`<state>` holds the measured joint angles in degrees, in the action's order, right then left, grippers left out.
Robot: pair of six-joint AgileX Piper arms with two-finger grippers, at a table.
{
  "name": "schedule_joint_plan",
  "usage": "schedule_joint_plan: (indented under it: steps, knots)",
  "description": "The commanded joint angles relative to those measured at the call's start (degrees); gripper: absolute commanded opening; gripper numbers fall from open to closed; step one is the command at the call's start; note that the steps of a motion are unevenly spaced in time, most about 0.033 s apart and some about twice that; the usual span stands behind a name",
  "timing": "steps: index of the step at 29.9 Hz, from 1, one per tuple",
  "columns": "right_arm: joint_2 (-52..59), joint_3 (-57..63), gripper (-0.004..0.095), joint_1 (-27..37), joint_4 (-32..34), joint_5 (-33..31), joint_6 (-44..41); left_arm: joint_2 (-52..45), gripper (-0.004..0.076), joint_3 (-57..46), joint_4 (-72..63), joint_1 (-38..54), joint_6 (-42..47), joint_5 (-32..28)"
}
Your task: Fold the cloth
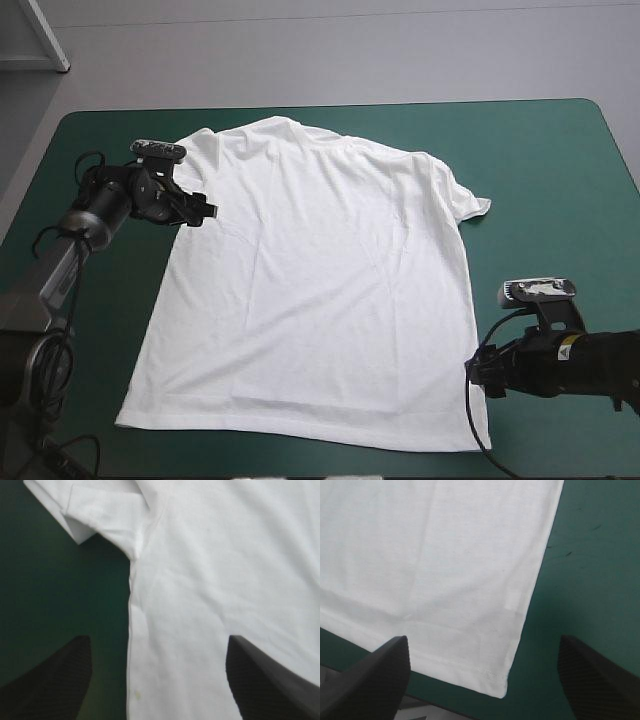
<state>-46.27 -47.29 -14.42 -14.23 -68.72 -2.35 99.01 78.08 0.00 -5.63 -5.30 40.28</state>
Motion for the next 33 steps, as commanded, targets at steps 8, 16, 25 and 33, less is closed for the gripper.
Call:
schedule_joint_plan:
  steps: [8,16,25,33]
  knots:
    - [2.1,-1.8,0.0765,0.4,0.0,1.1,-1.2,10.2,0.0538,12.9,-3.6,4.0,2.4,-1.6]
    - [-0.4,-1.8,0.0755,0.4,2.7,1.4,-0.9,12.4,0.0538,13.0,-13.8,5.5,-4.8,-0.3]
    - [-8.7,-7.5,0.0719,0.4,2.8,8.6,1.2,15.9,0.0413,12.8,-17.1,5.3,-6.3,5.0]
    - [-22.6,-18.7,0.0718,0.5,10.3,11.9,2.3,18.7,0.0209,12.8,-15.1,3.6,-8.6,7.9]
